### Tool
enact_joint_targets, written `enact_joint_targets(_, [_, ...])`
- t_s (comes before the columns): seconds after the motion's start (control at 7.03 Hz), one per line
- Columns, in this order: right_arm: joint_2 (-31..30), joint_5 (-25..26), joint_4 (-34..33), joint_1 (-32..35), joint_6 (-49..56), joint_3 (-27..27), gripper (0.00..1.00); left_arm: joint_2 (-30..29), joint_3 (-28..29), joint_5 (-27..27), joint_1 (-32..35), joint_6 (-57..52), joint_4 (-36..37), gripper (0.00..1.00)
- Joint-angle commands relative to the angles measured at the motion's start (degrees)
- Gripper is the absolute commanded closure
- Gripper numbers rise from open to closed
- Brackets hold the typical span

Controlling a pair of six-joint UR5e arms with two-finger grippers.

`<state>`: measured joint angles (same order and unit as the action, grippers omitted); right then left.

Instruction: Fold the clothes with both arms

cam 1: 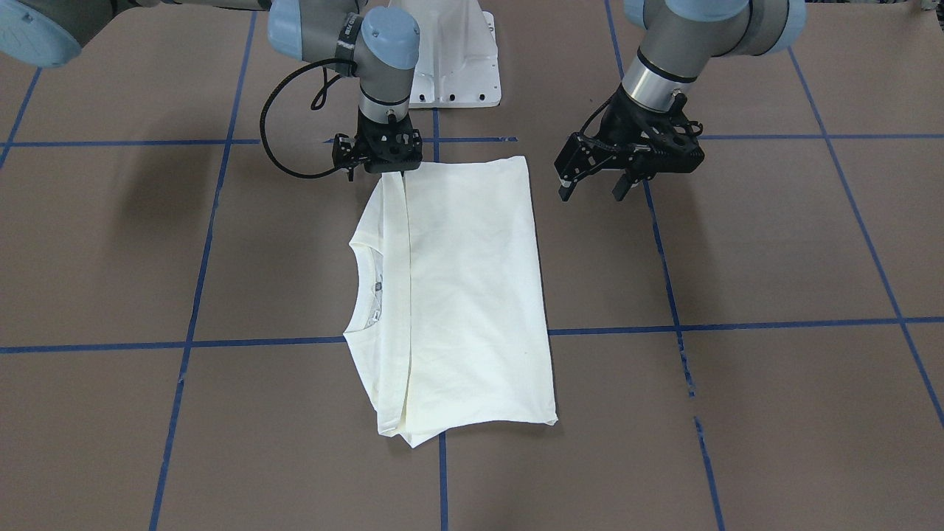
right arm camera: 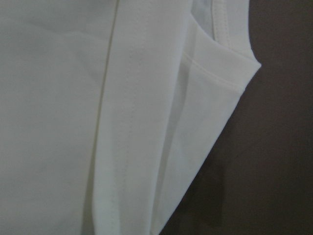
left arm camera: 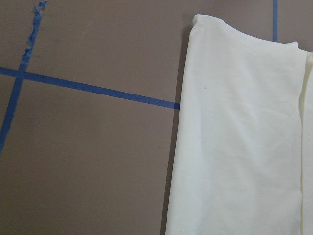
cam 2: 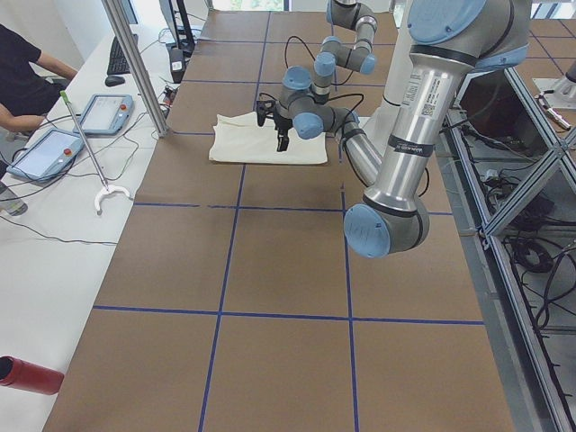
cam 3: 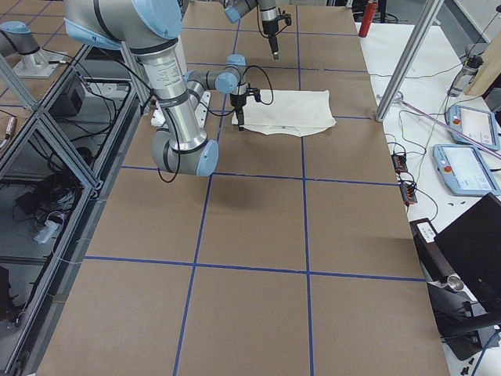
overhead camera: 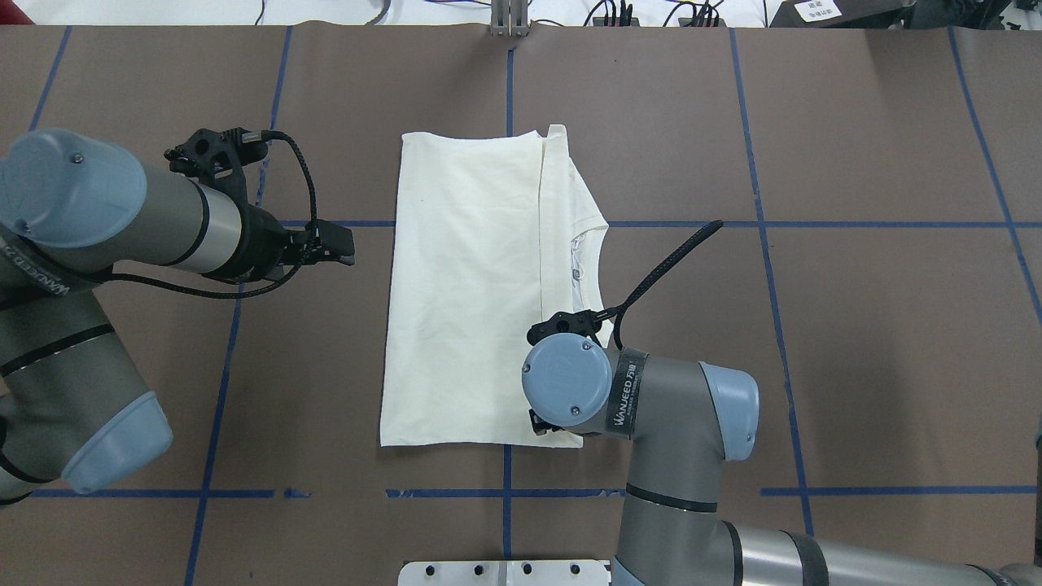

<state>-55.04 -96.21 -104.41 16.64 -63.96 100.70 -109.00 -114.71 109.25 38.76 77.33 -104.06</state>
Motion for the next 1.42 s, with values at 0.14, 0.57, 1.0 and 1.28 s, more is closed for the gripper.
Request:
enact_joint_targets(0.14, [-0.9, -0.4, -4.3, 2.8, 3.1, 2.0, 0.00, -0.2, 0.1, -0.3, -1.5, 0.2, -0.1, 0.00])
enact_joint_targets(0.57, [-3.5, 0.1, -4.5, 2.9, 3.8, 4.5, 0.00, -0.3, 0.1, -0.2, -1.7, 0.0, -0.2, 0.00])
enact_joint_targets(1.0, [-0.8, 0.0, -4.0, 5.8, 7.3, 4.0, 0.00, -0.2, 0.1, 0.0, -1.6, -0.3, -0.1, 0.00])
enact_joint_targets(1.28, [1.6, -0.2, -3.6, 9.4, 11.0, 2.8, 0.00, -0.2, 0.2, 0.0, -1.6, -0.3, -0.2, 0.00])
